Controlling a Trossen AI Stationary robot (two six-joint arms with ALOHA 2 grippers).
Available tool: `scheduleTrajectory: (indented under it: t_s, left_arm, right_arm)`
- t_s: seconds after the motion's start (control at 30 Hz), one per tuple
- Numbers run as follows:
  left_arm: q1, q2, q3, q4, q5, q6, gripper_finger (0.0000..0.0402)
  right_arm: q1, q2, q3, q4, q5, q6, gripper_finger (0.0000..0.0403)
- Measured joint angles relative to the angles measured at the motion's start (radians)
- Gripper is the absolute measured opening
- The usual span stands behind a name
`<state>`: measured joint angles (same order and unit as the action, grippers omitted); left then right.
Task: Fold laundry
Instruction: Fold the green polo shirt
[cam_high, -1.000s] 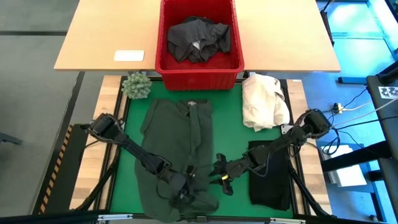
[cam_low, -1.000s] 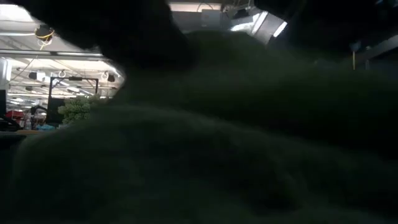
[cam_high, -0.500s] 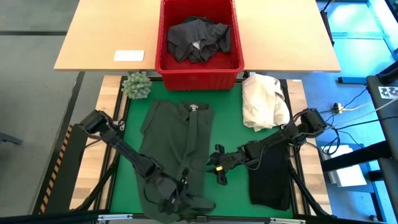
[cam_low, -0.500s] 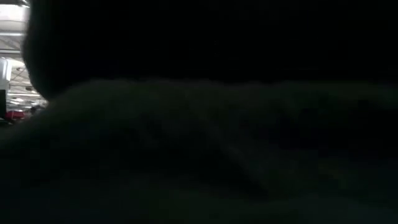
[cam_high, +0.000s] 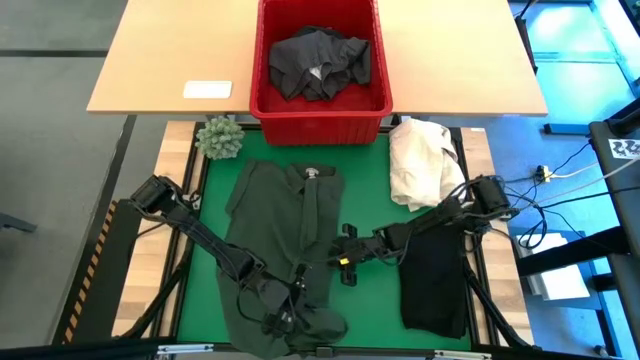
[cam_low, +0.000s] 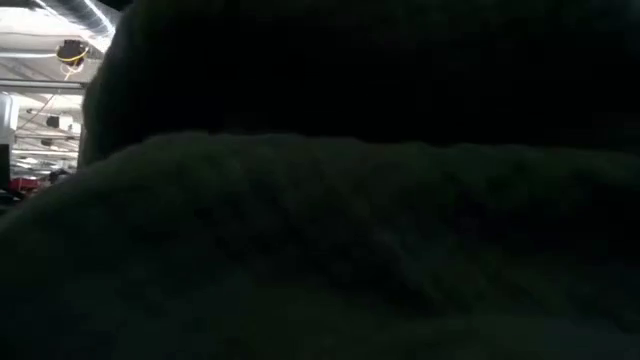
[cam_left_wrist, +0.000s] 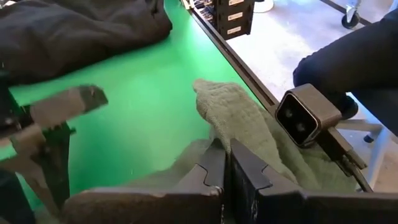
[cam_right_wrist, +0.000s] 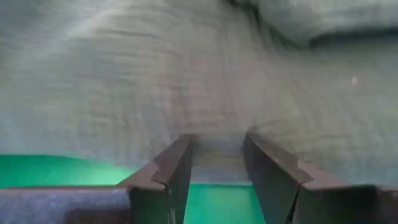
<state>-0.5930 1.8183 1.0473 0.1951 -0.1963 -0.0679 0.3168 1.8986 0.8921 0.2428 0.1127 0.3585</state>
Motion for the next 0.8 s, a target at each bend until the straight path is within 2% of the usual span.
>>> scheduleTrajectory:
  t_s: [0.17, 0.4, 0.57, 0.7, 0.8]
  left_arm:
    - [-0.004, 0.0, 0.0, 0.01, -0.066, 0.047, 0.0001]
    - [-0.017, -0.002, 0.0, 0.029, -0.072, 0.13, 0.0002]
    - [-0.026, -0.003, -0.001, 0.003, -0.041, 0.126, 0.0002]
    - [-0.037, -0.003, -0.001, -0.054, -0.034, 0.097, 0.0003]
    - [-0.042, -0.003, -0.001, -0.094, -0.03, 0.072, 0.0004]
  right_arm:
    - [-0.04, 0.027, 0.003, 0.018, -0.001, 0.001, 0.012]
    - [-0.091, 0.023, 0.005, -0.055, -0.008, 0.015, 0.0012]
    - [-0.121, 0.022, 0.006, -0.134, -0.013, 0.047, 0.0022]
    - [-0.133, 0.022, 0.006, -0.152, -0.018, 0.054, 0.0006]
    - [-0.134, 0.022, 0.006, -0.155, -0.011, 0.055, 0.001]
